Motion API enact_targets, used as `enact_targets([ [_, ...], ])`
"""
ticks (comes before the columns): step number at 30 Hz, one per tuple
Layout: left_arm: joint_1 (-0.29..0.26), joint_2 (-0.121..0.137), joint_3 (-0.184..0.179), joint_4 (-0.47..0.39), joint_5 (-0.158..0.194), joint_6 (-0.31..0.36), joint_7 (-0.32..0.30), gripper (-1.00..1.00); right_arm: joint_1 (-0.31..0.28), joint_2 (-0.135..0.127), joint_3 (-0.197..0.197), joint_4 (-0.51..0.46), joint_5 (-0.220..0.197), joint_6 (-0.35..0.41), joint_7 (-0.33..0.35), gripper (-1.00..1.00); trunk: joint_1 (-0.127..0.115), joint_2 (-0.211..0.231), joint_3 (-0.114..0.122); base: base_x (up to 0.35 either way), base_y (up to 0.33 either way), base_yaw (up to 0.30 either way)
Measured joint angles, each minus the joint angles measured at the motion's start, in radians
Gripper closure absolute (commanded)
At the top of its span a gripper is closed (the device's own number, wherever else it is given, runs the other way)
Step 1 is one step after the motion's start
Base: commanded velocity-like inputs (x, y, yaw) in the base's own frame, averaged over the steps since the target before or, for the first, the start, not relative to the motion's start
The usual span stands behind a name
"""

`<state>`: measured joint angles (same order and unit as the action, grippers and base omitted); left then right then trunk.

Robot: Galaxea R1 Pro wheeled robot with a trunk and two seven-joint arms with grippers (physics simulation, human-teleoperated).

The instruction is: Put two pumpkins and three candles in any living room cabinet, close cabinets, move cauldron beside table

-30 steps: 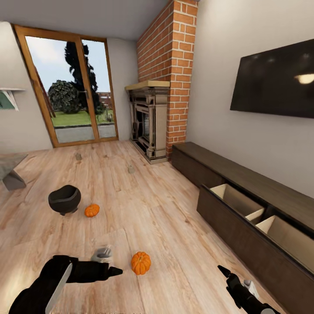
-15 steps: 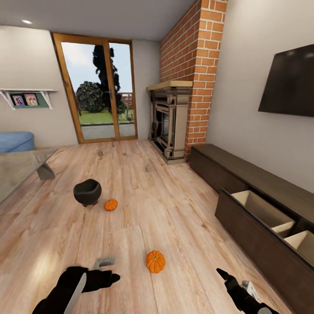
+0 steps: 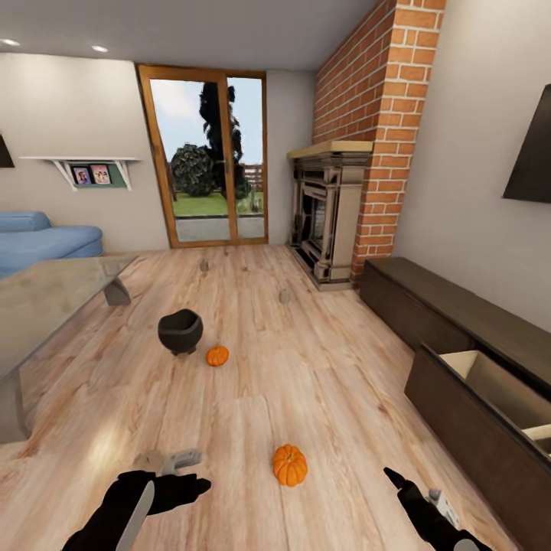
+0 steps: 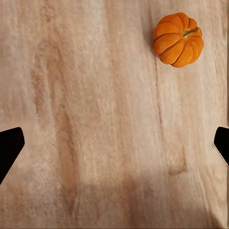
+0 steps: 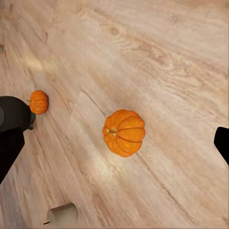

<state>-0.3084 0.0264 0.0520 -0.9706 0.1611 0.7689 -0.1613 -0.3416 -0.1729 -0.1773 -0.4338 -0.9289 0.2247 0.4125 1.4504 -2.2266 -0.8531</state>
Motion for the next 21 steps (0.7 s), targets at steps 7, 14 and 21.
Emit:
enact_targets([
  [7, 0.0, -0.001, 0.0, 0.0, 0.002, 0.0, 0.0, -1.0, 0.0, 0.004, 0.061, 0.001, 0.061, -0.036, 0.002, -1.0, 0.0, 0.0, 0.0, 0.187, -0.147, 0.006],
  [14, 0.0, -0.002, 0.0, 0.0, 0.002, 0.0, 0.0, -1.0, 0.0, 0.005, 0.064, -0.001, 0.063, -0.03, -0.01, -1.0, 0.0, 0.0, 0.0, 0.031, -0.016, 0.0],
  [21, 0.0, -0.002, 0.0, 0.0, 0.004, 0.002, -0.002, -1.0, 0.0, 0.004, 0.064, 0.0, 0.063, -0.036, -0.01, -1.0, 0.0, 0.0, 0.0, 0.0, -0.001, 0.004],
])
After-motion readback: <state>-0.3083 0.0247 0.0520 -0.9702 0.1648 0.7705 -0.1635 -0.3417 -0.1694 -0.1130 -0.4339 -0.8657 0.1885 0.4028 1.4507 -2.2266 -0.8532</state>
